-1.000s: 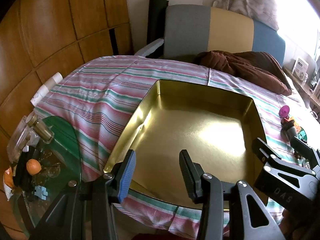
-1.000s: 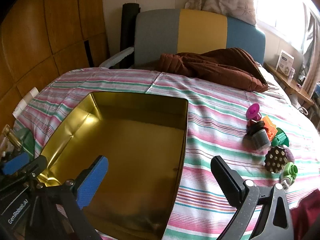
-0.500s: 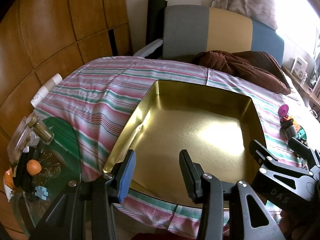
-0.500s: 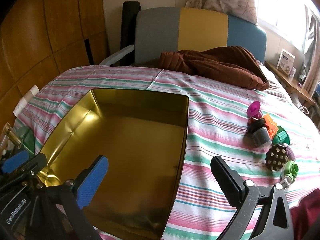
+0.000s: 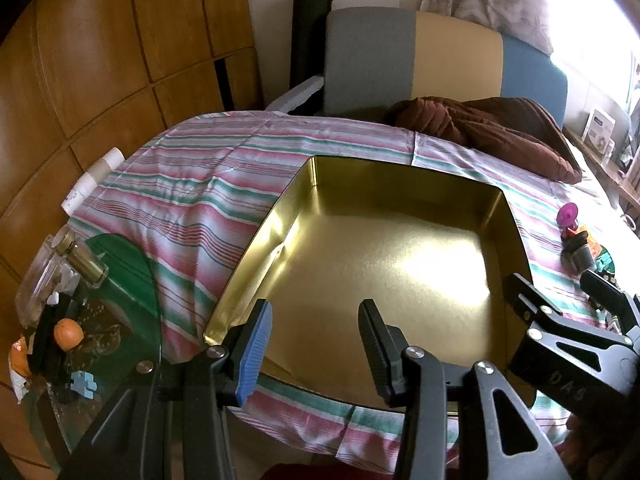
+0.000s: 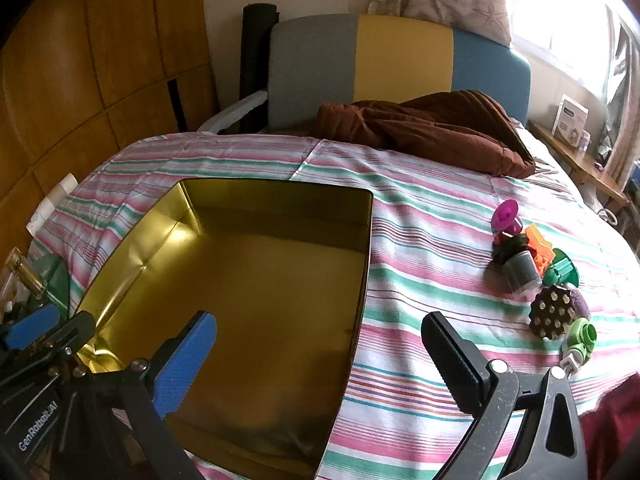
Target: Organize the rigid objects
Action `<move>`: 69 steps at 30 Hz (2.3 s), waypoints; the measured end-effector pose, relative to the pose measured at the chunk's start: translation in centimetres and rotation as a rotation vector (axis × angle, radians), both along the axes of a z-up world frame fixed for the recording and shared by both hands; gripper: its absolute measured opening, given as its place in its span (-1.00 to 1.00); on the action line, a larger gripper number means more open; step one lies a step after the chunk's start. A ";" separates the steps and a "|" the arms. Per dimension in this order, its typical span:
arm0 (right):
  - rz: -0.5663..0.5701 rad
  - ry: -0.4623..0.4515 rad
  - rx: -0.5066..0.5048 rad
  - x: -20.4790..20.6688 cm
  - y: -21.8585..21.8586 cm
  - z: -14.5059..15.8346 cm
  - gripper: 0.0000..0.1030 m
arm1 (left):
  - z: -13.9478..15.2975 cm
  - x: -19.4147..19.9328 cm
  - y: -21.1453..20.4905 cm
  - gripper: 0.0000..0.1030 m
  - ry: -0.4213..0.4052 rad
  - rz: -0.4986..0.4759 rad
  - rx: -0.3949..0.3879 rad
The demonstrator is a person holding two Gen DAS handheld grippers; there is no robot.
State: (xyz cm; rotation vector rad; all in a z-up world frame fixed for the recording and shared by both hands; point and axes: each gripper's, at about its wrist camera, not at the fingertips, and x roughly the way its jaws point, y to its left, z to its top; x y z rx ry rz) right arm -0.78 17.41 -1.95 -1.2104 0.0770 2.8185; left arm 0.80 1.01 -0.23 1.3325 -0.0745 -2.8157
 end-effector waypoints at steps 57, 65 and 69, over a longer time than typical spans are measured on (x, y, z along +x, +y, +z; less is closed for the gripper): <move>-0.375 -0.097 0.031 2.3 36.0 -2.8 1.00 | -1.7 2.3 18.5 0.12 -0.201 -0.658 0.235; -0.523 -0.056 -0.028 4.2 39.2 -2.3 1.00 | -1.1 -0.6 30.6 0.12 -0.162 -0.774 0.171; -0.609 -0.048 -0.040 5.1 41.1 -2.1 1.00 | -1.2 -2.8 36.0 0.12 -0.159 -0.785 0.176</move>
